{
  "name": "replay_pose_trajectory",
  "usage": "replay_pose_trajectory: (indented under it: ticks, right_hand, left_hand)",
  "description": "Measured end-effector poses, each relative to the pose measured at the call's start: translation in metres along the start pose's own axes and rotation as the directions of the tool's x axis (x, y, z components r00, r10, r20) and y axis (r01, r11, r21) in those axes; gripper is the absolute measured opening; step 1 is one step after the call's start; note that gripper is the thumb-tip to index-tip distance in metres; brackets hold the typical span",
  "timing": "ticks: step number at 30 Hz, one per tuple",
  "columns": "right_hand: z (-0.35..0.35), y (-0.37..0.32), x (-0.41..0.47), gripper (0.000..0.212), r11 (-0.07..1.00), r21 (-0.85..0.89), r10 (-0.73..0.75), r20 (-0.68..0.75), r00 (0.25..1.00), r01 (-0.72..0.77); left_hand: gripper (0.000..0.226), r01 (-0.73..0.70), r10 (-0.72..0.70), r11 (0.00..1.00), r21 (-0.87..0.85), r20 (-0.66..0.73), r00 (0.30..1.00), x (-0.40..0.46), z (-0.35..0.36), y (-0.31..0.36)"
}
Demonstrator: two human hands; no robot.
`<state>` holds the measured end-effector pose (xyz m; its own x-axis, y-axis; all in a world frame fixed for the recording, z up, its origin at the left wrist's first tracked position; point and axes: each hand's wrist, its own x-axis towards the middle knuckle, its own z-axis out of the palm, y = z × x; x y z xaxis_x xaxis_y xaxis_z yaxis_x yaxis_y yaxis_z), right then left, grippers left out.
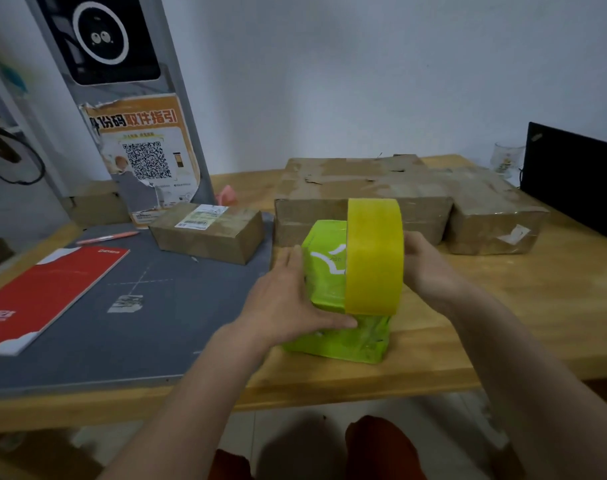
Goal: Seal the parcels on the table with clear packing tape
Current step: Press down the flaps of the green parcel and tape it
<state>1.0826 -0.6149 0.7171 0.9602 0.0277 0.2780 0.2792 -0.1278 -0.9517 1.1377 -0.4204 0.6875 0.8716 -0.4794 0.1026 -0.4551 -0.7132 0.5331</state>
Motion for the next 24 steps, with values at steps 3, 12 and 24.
replay_pose_trajectory:
  ticks: [3,12,24]
  right_hand:
    - [0.004,-0.001,-0.003,0.028,0.993,0.116,0.04,-0.032,0.999,-0.036]
    - [0.002,0.015,0.008,0.042,0.991,0.061,0.124,-0.091,0.988,-0.118]
    - [0.003,-0.001,0.003,0.131,0.995,-0.019,-0.101,-0.011,0.995,0.101]
  left_hand:
    - [0.092,0.051,-0.059,0.962,-0.268,-0.02,0.998,-0.023,0.009,-0.005]
    - [0.035,0.276,-0.416,0.37,-0.887,0.107,0.903,-0.01,0.025,-0.013]
    - [0.061,-0.156,0.128,0.973,0.171,0.165,0.978,0.058,0.012,0.013]
